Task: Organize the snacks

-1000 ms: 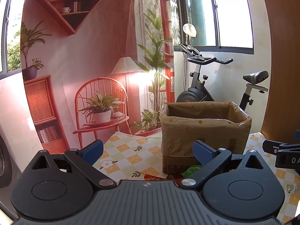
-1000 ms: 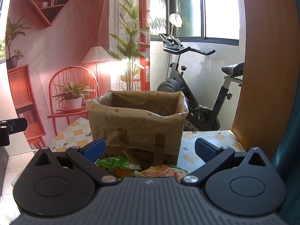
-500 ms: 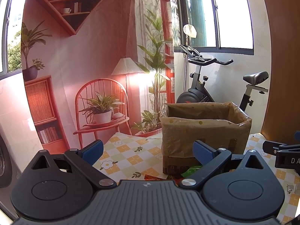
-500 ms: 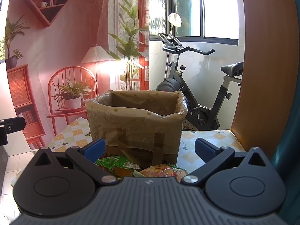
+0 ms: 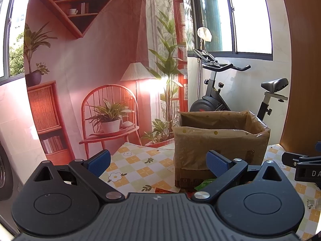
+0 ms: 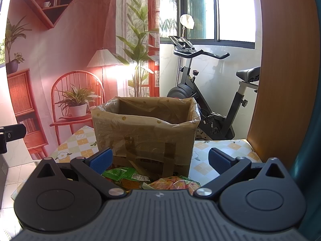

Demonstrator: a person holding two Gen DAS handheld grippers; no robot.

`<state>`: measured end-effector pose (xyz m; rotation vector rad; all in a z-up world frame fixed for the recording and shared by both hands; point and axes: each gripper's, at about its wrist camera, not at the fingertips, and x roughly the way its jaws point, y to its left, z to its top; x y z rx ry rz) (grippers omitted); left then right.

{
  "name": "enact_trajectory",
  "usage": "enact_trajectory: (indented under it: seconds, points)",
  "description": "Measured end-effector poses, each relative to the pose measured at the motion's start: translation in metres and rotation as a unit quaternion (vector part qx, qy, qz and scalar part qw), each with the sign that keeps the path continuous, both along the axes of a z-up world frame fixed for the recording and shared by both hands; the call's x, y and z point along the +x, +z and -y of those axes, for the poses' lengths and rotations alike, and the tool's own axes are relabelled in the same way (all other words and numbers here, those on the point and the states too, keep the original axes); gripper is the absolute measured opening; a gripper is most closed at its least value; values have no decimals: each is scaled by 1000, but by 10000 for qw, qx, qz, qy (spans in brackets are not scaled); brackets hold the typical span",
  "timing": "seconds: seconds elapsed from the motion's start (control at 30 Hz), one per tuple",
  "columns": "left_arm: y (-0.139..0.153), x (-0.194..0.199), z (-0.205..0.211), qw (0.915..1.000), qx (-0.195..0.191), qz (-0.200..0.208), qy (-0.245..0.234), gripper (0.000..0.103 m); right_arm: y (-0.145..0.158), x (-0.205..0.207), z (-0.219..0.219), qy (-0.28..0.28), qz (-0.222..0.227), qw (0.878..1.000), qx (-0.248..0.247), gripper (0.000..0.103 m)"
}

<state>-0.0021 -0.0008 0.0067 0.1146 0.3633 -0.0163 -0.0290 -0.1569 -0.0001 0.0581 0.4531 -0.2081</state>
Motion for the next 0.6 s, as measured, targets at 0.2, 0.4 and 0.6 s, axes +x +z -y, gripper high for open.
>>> enact_trajectory:
  seconds: [0.2, 0.4, 0.6]
  points:
    - [-1, -1, 0, 10000, -6, 12, 1, 102, 0, 0, 0, 0, 3, 10000, -6, 103]
    - [-3, -2, -1, 10000, -25, 35, 15, 102, 0, 0, -1, 2, 2, 10000, -15, 103]
    - [-3, -1, -2, 10000, -50, 49, 53, 102, 0, 1, -1, 0, -3, 10000, -13, 103]
